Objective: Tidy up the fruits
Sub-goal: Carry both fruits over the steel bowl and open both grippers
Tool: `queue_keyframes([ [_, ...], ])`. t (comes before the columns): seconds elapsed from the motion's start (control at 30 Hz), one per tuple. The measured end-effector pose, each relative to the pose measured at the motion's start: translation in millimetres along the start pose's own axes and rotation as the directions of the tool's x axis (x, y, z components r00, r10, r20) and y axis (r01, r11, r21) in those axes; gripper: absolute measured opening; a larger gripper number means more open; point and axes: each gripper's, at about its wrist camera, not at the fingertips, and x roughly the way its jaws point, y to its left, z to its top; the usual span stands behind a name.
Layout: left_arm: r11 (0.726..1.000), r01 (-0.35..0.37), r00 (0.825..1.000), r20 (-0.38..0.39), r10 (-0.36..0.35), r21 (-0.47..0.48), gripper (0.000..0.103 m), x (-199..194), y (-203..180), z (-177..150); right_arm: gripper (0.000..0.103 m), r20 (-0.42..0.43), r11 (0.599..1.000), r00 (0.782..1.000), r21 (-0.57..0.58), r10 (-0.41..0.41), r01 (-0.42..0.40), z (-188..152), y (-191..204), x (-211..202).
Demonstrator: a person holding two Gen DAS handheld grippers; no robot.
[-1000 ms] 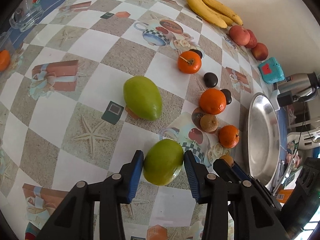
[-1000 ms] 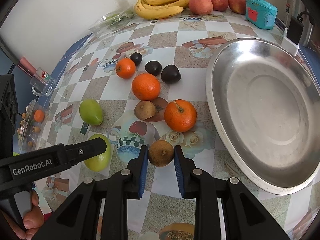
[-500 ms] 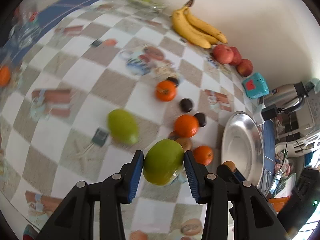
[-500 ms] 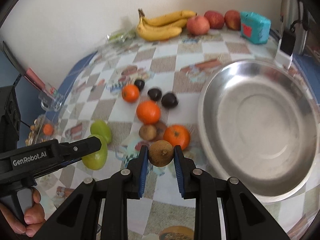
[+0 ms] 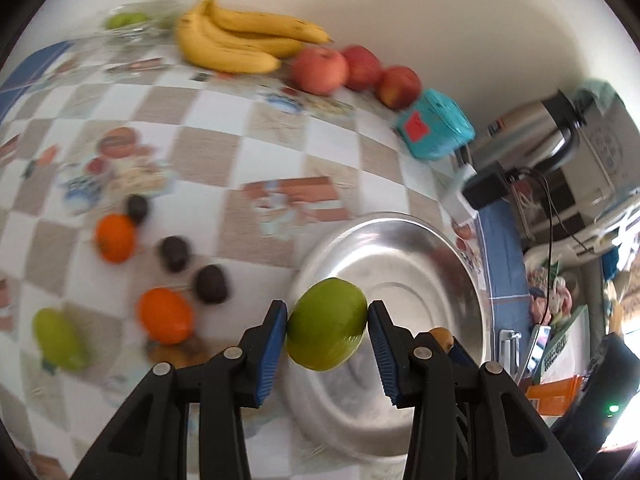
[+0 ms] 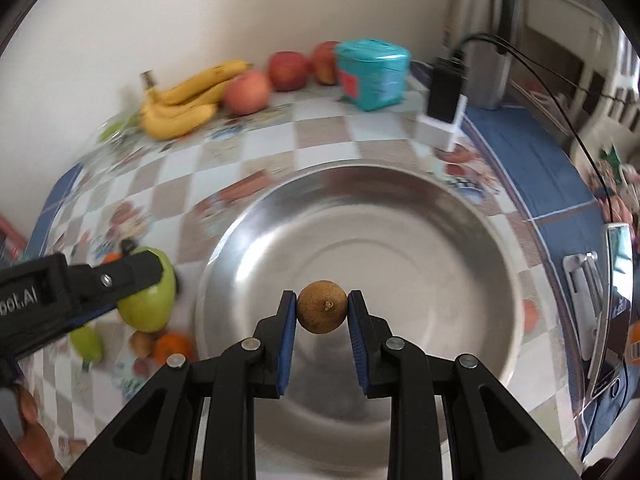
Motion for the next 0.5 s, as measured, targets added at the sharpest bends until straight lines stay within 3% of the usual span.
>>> queue_keyframes([
  [0.27,0.999,0.019,0.999,-0.046,-0.016,0.051,0.045,32.4,-22.1,1.4,0.027,-0.027,0.994,0.999,0.097,-0.04,0.042,8.4,-31.1,14.1],
  [0.4,0.999,-0.014,0.997,-0.07,0.017,0.047,0.045,40.8,-20.8,0.6,0.027,-0.07,0.99,0.996,0.121,-0.059,0.067,7.3,-40.0,24.1],
  [0.5,1.0,0.004,0.997,-0.078,-0.002,0.024,0.045,41.3,-18.0,0.2,0.036,-0.077,0.986,0.997,0.164,-0.025,0.038,8.3,-46.8,23.8],
])
